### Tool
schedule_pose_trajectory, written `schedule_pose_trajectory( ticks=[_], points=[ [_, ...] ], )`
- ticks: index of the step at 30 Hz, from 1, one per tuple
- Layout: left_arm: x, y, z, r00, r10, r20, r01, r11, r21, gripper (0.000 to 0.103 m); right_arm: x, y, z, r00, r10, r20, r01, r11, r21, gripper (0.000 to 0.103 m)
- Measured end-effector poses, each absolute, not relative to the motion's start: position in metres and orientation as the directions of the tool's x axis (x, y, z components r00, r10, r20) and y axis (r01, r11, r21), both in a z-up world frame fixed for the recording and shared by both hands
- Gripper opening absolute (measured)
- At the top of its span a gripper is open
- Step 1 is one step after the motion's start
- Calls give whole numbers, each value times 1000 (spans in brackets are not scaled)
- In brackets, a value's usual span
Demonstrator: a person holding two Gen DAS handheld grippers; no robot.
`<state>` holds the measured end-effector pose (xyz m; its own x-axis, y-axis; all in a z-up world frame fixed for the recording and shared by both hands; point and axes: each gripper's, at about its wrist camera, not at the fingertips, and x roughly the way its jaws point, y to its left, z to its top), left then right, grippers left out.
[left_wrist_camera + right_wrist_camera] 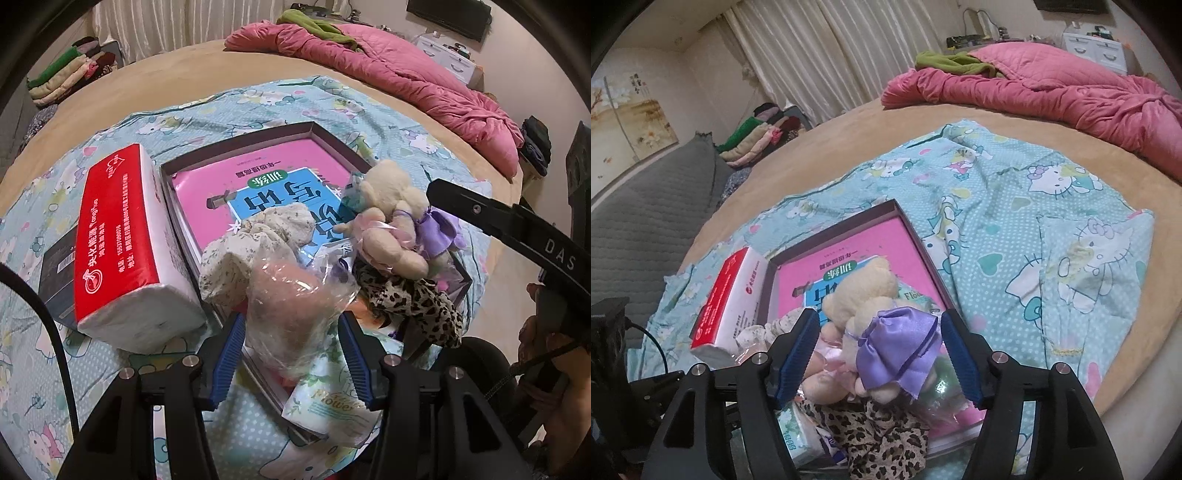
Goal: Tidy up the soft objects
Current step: 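Lower the bag and plush bear into the tray and open both tools, then withdraw both open tools away from the tray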
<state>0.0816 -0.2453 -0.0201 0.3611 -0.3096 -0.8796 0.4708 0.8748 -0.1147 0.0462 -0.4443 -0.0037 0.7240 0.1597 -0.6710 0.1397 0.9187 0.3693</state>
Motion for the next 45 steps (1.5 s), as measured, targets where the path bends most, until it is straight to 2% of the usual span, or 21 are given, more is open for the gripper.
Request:
schedule_pose_trajectory(
  ticks=[27, 45],
  points=[
    [82, -230, -14, 395, -300, -869, 434, 894, -112, 69, 45, -429, -3, 701, 143, -699, 123, 941, 316, 75],
    [63, -203, 23, 470, -302, -830, 409, 907, -99, 82, 25, -397, 39, 738, 118, -664, 79, 963, 258, 79]
  ],
)
